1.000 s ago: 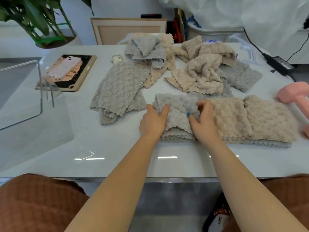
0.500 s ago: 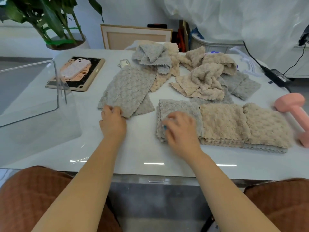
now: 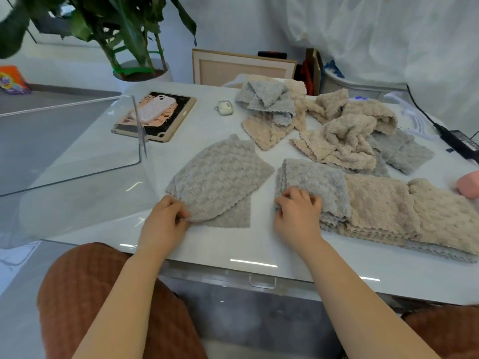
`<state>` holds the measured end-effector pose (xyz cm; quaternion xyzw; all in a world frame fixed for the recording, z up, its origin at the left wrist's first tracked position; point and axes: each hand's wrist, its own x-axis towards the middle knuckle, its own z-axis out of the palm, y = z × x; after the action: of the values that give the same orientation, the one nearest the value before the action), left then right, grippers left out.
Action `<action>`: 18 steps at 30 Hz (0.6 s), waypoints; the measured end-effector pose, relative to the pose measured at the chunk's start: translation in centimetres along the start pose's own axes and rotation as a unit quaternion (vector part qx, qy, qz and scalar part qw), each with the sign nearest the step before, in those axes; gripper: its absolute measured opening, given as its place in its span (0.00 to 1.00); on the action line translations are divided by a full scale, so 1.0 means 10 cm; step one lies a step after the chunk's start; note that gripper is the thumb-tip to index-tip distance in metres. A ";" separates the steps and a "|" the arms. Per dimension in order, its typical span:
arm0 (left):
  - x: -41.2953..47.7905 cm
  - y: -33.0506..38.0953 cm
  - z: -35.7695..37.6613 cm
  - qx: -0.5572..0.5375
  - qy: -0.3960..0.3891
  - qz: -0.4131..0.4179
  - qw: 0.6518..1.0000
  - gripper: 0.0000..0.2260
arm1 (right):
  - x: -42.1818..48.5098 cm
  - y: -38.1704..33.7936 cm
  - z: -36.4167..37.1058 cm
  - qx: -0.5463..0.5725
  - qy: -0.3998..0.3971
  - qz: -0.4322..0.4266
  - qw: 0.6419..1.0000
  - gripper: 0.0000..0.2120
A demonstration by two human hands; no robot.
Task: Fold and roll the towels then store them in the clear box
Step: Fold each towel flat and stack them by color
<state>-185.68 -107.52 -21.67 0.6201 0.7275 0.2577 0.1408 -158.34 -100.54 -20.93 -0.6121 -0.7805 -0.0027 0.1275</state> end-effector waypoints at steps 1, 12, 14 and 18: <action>-0.03 -0.01 -0.10 -0.027 -0.024 -0.008 0.999 0.07 | 0.03 -0.07 -0.02 0.015 0.018 -0.003 1.000 0.13; -0.01 0.39 -0.48 -0.339 0.038 -0.081 0.936 0.07 | 0.48 -0.50 -0.04 0.128 -0.022 -0.047 0.990 0.10; 0.01 0.42 -0.51 -0.344 0.067 -0.080 0.933 0.07 | 0.49 -0.47 -0.18 0.218 0.030 -0.014 0.975 0.08; 0.04 0.55 -0.58 -0.332 0.028 -0.053 0.941 0.10 | 0.40 -0.42 -0.65 0.434 0.004 0.018 0.901 0.07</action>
<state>-184.25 -107.77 -13.79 0.4916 0.6359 0.4939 0.3316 -162.00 -98.82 -13.20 -0.5101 -0.6927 0.3363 0.3833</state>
